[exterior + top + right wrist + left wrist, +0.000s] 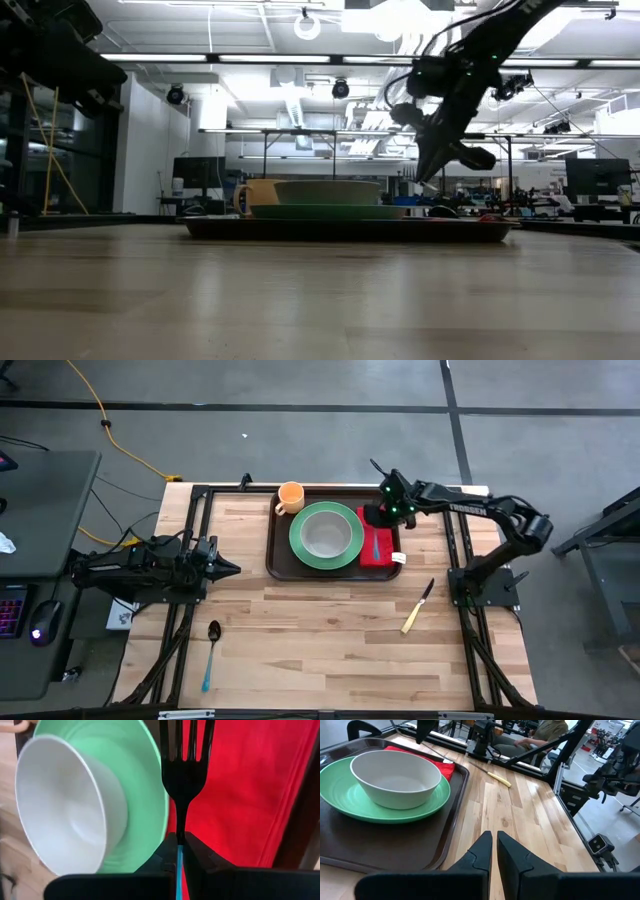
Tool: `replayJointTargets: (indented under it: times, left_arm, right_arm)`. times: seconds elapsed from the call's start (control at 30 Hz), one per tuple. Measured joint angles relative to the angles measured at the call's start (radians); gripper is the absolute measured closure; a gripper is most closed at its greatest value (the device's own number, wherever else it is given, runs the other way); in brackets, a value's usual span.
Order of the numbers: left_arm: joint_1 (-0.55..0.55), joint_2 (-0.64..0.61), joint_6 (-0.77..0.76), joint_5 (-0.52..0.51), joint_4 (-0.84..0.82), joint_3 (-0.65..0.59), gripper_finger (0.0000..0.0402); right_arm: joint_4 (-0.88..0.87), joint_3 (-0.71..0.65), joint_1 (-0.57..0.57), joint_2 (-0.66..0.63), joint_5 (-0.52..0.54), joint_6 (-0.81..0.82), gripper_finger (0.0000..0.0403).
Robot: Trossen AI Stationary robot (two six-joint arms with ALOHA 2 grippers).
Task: Set up tray
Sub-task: Put the blue fork on top of the red table napkin to the right of the green plate
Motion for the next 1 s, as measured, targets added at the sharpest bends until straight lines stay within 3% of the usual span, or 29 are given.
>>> replayJointTargets:
  times: [0.43, 1.0]
  left_arm:
    - [0.0, 0.0, -0.022, 0.001, 0.0, 0.0, 0.0346]
    - [0.0, 0.0, -0.021, 0.003, 0.0, 0.0, 0.0346]
  right_arm:
    - [-0.31, 0.331, -0.002, 0.202, 0.101, -0.118, 0.0403]
    - [-0.396, 0.348, 0.006, 0.216, 0.155, -0.043, 0.0403]
